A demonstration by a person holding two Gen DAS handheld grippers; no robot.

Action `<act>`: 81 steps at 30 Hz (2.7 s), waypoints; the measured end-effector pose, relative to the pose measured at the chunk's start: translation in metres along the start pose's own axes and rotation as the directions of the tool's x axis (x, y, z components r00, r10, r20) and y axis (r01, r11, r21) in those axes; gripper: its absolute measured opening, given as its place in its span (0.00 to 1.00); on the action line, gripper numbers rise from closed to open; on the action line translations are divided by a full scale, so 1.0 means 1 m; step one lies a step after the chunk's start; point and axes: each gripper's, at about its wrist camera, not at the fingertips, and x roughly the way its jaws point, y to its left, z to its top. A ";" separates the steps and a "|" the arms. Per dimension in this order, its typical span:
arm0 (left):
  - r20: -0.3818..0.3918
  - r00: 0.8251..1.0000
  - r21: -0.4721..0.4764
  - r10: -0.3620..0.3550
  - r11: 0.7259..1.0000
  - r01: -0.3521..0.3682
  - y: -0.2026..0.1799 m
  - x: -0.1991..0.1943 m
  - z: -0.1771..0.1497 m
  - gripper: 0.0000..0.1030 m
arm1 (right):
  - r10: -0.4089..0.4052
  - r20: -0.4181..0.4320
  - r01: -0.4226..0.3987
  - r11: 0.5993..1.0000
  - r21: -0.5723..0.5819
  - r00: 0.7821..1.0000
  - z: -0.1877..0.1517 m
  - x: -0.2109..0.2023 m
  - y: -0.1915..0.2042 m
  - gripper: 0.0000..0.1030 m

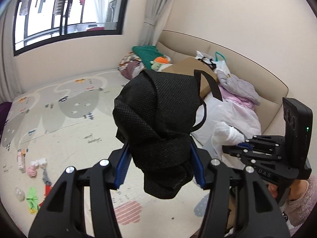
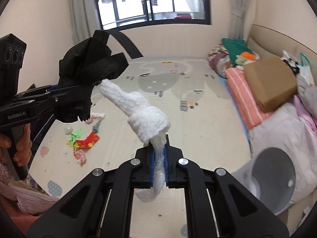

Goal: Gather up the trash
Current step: 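Carry the black bag in the left tool and tissue in the right tool to the grey bin, then open the left tool over the bin while the right tool releases the tissue into it, then move both open tools back over the bed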

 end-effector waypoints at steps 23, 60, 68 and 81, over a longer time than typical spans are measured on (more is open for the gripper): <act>-0.315 0.904 0.186 -0.290 0.915 0.358 -0.217 0.230 0.001 0.54 | -0.300 -0.109 0.317 0.851 0.419 0.948 -0.096 -0.063 -0.269 0.07; -0.240 0.969 -0.004 0.056 0.998 -0.058 -0.054 0.150 -0.037 0.77 | -0.079 -0.139 0.102 0.980 0.170 0.987 -0.015 0.048 -0.158 0.59; -0.235 0.929 -0.201 0.287 0.920 -0.335 0.069 0.055 -0.091 0.77 | 0.083 -0.175 -0.105 0.987 -0.120 0.981 0.010 0.118 0.023 0.62; -0.376 0.804 -0.466 0.461 0.655 -0.594 0.259 -0.092 -0.218 0.78 | 0.274 -0.338 -0.401 0.825 -0.399 0.900 -0.005 0.209 0.310 0.62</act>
